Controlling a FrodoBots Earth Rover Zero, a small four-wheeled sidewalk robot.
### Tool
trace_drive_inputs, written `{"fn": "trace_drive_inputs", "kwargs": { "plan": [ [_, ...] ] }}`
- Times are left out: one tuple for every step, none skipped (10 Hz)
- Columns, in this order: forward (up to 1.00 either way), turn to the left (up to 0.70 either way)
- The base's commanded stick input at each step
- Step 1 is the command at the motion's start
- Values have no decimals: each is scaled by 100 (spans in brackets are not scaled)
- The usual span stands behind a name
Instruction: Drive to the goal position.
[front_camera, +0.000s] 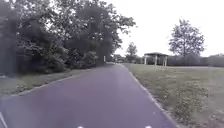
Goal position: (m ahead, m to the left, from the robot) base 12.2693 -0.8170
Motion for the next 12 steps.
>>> {"fn": "trace_drive_inputs", "kwargs": {
  "plan": [
    [70,-1],
    [70,-1],
    [70,-1],
    [70,-1],
    [70,-1],
    [70,-1],
    [70,-2],
    [70,-2],
    [70,-2],
    [70,-2],
    [70,-2],
    [70,-1]
  ]
}}
